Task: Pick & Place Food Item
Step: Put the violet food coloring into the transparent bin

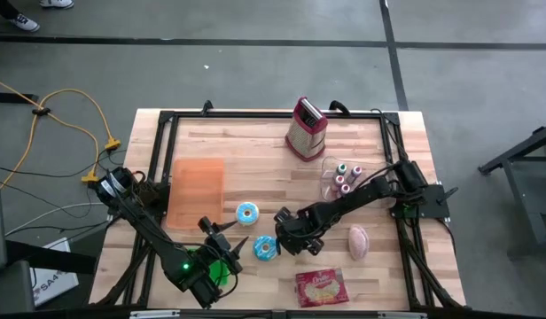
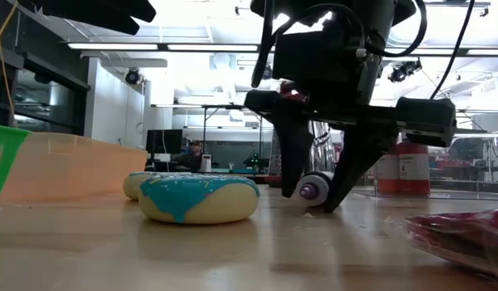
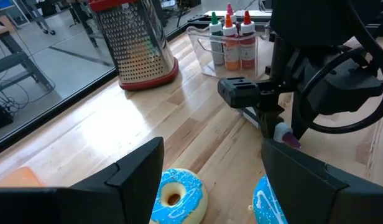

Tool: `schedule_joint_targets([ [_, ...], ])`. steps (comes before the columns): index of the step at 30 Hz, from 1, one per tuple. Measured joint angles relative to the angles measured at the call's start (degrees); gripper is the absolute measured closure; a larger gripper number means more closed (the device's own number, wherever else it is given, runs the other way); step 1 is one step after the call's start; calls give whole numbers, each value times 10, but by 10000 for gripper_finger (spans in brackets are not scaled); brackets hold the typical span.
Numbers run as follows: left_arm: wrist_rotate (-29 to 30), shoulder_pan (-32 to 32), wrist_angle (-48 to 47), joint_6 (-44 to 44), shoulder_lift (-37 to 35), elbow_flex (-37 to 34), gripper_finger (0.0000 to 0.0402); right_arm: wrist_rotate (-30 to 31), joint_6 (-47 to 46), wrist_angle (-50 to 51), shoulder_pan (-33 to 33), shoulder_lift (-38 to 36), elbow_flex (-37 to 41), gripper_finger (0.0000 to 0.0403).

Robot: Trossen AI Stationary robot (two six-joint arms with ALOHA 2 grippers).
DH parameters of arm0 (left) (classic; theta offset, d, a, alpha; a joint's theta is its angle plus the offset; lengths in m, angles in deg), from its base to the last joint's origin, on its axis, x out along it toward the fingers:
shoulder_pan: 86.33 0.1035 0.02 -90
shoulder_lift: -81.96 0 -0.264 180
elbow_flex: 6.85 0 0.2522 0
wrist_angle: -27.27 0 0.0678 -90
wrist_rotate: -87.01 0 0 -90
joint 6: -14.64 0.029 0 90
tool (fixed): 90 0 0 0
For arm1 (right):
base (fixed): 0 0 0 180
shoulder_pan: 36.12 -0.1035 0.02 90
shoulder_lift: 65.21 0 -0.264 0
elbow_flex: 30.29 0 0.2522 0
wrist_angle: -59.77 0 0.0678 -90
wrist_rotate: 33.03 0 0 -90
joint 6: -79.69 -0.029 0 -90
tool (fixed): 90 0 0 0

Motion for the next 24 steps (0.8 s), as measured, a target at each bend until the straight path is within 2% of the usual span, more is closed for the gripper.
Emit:
schedule_joint_targets([
  [12, 1, 0, 0, 0, 0, 0, 140, 14, 5, 32, -1, 0, -9, 212],
  [20, 1, 0, 0, 0, 0, 0, 140, 23, 18, 60, -3, 3, -32, 248],
  [24, 1, 0, 0, 0, 0, 0, 140, 21, 18, 68, -3, 3, -33, 253],
])
